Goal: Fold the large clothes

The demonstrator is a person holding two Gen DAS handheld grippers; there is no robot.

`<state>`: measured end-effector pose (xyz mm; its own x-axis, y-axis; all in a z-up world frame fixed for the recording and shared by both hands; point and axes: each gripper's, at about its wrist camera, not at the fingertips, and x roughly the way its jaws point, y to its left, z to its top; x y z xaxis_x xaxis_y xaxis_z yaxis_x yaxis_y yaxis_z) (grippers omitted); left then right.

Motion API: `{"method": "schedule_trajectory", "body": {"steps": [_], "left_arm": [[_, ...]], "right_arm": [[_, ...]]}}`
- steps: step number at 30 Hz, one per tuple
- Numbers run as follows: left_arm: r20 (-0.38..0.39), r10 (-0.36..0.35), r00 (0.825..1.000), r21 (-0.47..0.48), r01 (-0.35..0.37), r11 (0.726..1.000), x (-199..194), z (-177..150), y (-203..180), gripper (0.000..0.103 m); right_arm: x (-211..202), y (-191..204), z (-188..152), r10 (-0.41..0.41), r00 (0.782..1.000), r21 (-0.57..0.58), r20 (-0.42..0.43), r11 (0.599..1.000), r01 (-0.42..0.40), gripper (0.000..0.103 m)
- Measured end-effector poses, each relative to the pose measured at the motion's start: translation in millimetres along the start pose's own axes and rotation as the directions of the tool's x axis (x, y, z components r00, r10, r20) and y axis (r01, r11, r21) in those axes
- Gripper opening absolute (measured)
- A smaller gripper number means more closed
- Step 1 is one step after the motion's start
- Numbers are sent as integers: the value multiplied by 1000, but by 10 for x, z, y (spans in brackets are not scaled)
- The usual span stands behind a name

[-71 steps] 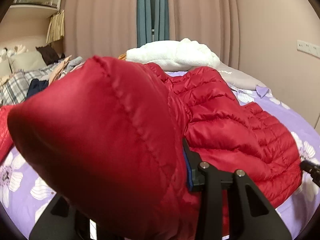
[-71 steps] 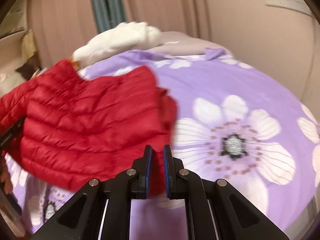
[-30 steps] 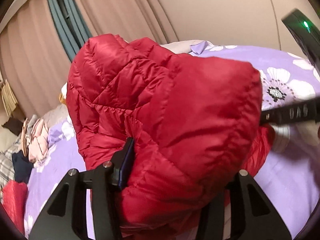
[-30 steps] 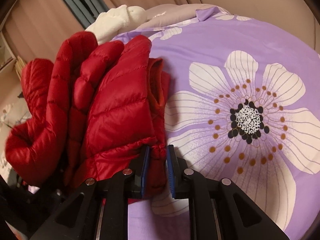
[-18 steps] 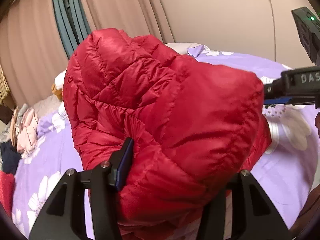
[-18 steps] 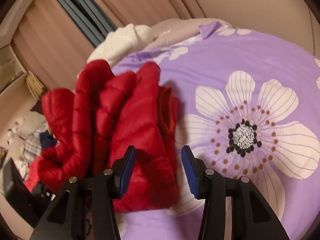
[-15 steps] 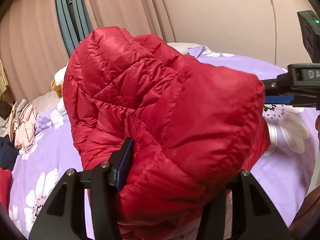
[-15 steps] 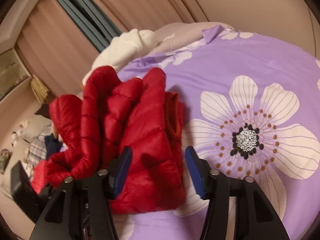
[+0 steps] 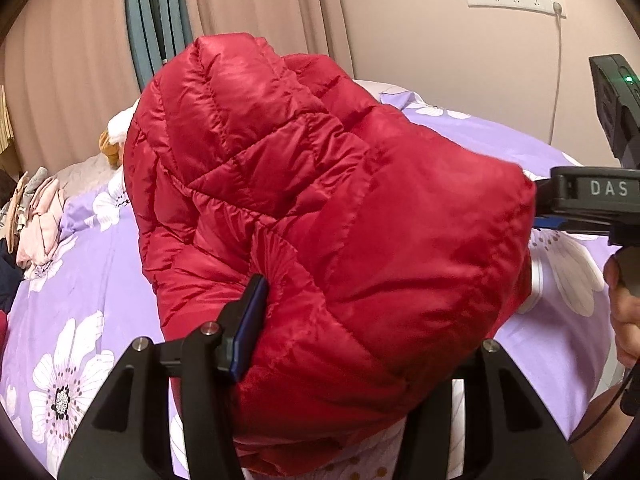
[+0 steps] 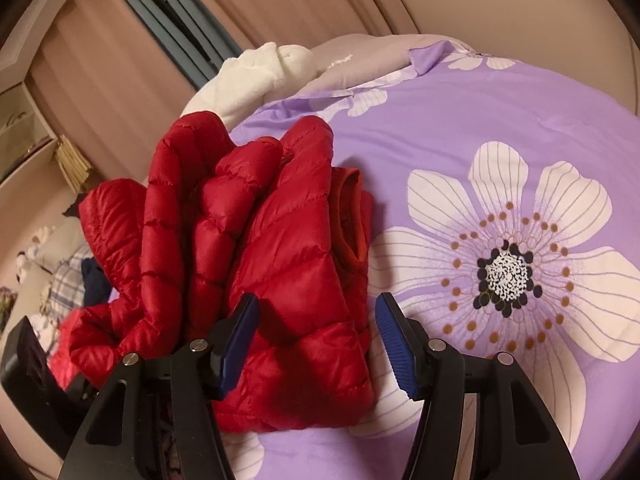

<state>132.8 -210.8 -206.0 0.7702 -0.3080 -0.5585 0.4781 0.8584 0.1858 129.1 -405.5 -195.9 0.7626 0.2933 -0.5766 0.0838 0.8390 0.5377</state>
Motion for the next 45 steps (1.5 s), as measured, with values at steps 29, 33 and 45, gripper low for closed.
{"method": "schedule_trajectory", "body": {"steps": [29,33,45], "left_arm": [[-2,-122,992,-120,121,985,32,68,369,58],[-19,-153,988,-164,148,975,-54,65,547,60],[-32,-175,984,-386,149,910,-444,-48,1250,48]], "right_arm": [[219,685,69,310,949,-87,-54,945,-314,24],[198,667,81,295,955,-83,-39,951,-297,22],[93,642,77,158,987,-99,32,983,-155,12]]}}
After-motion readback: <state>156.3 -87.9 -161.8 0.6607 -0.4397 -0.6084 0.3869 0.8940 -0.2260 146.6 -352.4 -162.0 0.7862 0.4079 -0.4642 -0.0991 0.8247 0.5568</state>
